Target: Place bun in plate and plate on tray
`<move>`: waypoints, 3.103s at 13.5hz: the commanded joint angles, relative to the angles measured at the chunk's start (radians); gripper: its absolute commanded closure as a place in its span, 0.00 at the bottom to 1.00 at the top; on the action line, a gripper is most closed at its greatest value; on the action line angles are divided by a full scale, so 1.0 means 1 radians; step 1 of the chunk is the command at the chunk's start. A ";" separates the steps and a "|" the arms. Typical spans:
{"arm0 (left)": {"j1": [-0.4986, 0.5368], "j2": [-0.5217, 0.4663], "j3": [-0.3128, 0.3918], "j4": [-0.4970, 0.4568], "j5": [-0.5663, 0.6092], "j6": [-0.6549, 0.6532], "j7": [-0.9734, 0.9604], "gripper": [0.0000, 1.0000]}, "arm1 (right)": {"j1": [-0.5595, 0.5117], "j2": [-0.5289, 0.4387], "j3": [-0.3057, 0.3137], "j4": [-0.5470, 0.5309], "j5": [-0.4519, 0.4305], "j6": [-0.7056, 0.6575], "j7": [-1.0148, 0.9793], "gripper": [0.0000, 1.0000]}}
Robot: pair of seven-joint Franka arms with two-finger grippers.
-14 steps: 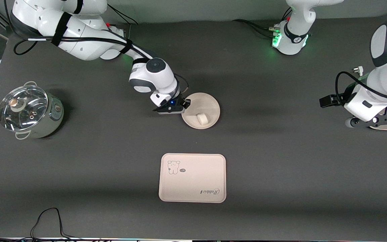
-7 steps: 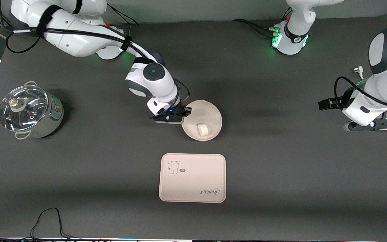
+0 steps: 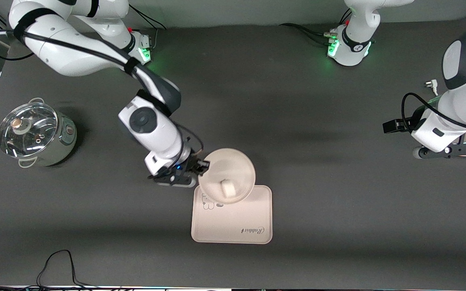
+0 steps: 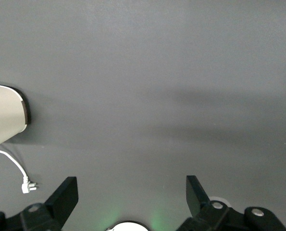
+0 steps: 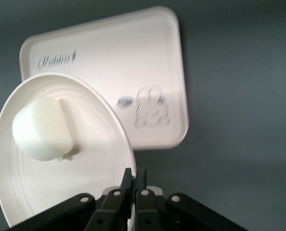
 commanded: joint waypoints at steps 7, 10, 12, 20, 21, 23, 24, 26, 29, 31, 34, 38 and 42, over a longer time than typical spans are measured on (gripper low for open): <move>-0.012 0.001 0.005 -0.003 0.003 0.005 -0.002 0.00 | 0.156 0.339 -0.098 0.386 0.008 0.177 -0.062 1.00; -0.010 0.001 0.005 -0.003 0.003 0.002 -0.001 0.00 | 0.209 0.397 -0.161 0.469 0.010 0.203 -0.074 1.00; -0.010 0.001 0.005 -0.003 0.003 0.001 -0.001 0.00 | 0.210 0.420 -0.175 0.477 0.010 0.209 -0.092 1.00; -0.010 0.001 0.005 -0.005 0.003 -0.004 -0.001 0.00 | 0.214 0.454 -0.178 0.472 0.008 0.295 -0.082 0.00; -0.010 0.001 0.005 -0.005 0.003 -0.004 -0.001 0.00 | 0.208 0.448 -0.177 0.472 0.008 0.282 -0.083 0.00; -0.010 0.001 0.005 -0.005 0.003 -0.005 -0.001 0.00 | 0.206 0.401 -0.175 0.478 0.008 0.193 -0.094 0.00; -0.010 0.001 0.005 -0.005 0.003 -0.007 -0.001 0.00 | 0.204 0.362 -0.175 0.478 0.010 0.124 -0.096 0.00; -0.010 0.001 0.005 -0.005 0.003 -0.007 -0.001 0.00 | 0.169 0.254 -0.168 0.466 0.019 -0.038 -0.118 0.00; -0.010 -0.001 0.005 -0.005 0.003 -0.009 -0.001 0.00 | 0.063 0.007 -0.163 0.340 0.135 -0.224 -0.218 0.00; -0.012 -0.004 0.005 -0.005 0.003 -0.009 -0.001 0.00 | 0.069 -0.125 -0.279 0.299 0.245 -0.296 -0.305 0.00; -0.009 -0.037 0.005 -0.031 0.002 -0.004 -0.002 0.00 | 0.074 -0.410 -0.472 0.092 0.449 -0.335 -0.495 0.00; -0.004 -0.134 0.007 -0.126 -0.011 0.062 -0.002 0.00 | 0.080 -0.737 -0.678 -0.154 0.577 -0.425 -0.729 0.00; 0.038 -0.197 0.014 -0.177 -0.055 0.119 0.013 0.00 | 0.045 -0.862 -0.689 -0.162 0.569 -0.615 -0.732 0.00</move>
